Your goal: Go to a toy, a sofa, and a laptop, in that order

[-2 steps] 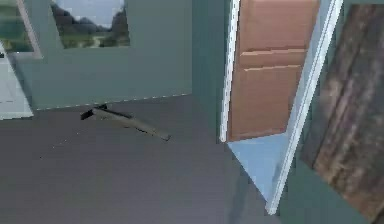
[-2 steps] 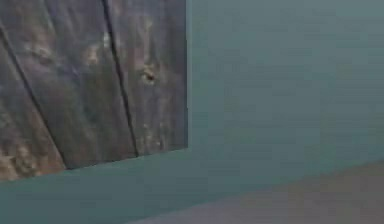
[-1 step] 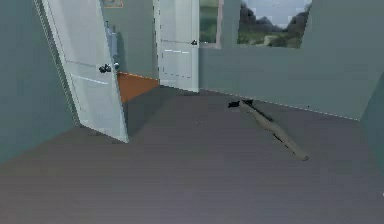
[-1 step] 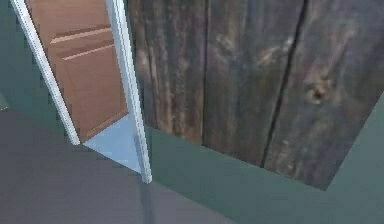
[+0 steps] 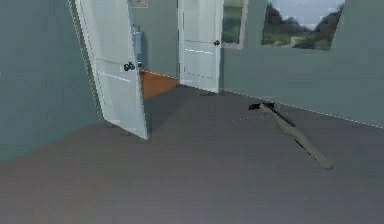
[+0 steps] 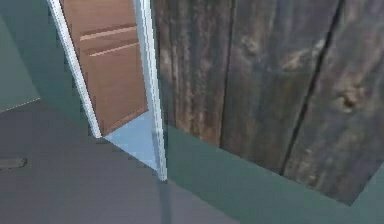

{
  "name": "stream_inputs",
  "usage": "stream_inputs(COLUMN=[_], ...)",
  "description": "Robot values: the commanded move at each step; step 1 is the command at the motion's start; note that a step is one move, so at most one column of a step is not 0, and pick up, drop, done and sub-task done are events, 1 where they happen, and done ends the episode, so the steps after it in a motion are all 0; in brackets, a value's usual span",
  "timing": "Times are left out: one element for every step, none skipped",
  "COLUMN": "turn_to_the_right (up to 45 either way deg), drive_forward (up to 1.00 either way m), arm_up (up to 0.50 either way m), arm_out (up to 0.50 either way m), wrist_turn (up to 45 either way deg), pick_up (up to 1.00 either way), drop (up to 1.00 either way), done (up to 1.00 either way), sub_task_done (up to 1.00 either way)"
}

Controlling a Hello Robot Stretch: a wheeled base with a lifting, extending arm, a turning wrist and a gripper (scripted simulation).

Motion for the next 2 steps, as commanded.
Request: stream_inputs(turn_to_the_right=[0.0, 0.0], drive_forward=[1.0, 0.6], arm_up=[0.0, 0.0], arm_out=[0.0, 0.0], wrist_turn=[0.0, 0.0], pick_up=[0.0, 0.0], drop=[0.0, 0.0], done=[0.0, 0.0], sub_task_done=[0.0, 0.0])
